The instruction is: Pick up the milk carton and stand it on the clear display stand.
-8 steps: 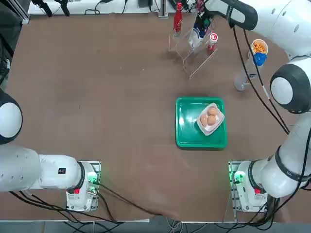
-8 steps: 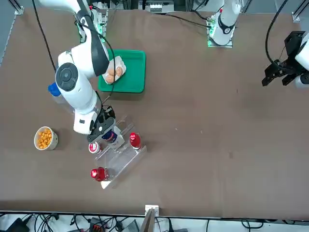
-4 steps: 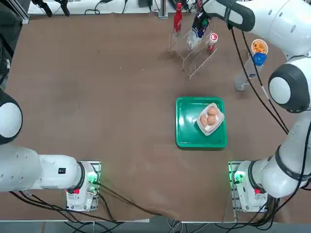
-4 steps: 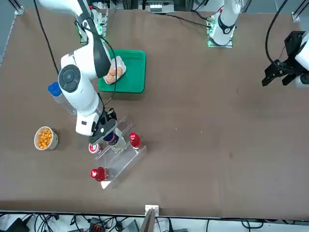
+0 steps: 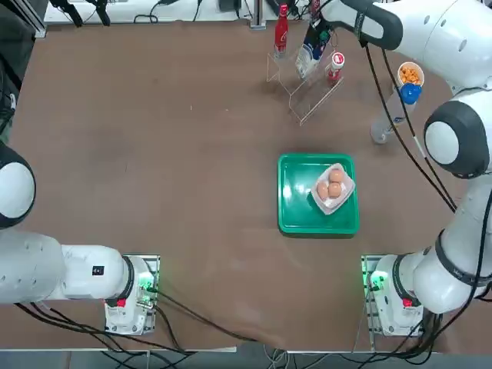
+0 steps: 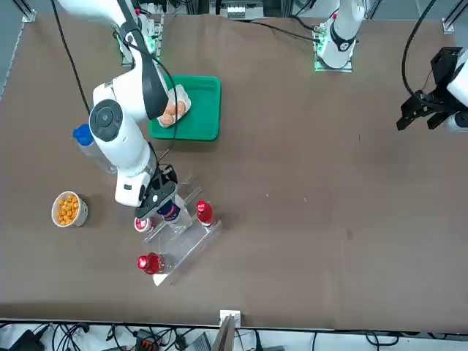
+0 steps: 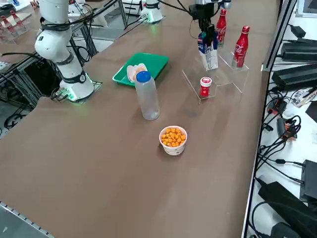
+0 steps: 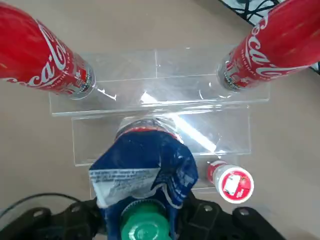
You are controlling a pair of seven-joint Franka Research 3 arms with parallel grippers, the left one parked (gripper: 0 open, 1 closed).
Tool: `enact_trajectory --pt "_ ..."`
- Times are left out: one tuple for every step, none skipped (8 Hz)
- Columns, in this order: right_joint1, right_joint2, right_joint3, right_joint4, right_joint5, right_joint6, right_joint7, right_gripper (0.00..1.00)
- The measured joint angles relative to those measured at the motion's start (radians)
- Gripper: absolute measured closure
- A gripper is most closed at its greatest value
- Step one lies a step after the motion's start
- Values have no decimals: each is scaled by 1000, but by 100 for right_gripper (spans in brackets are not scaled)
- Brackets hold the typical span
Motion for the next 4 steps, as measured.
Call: enact_trajectory --pt "0 1 0 0 0 1 0 52" --pt "2 1 0 0 0 2 0 51" --pt "4 1 0 0 -4 4 0 48" --pt "5 1 0 0 -10 6 1 45"
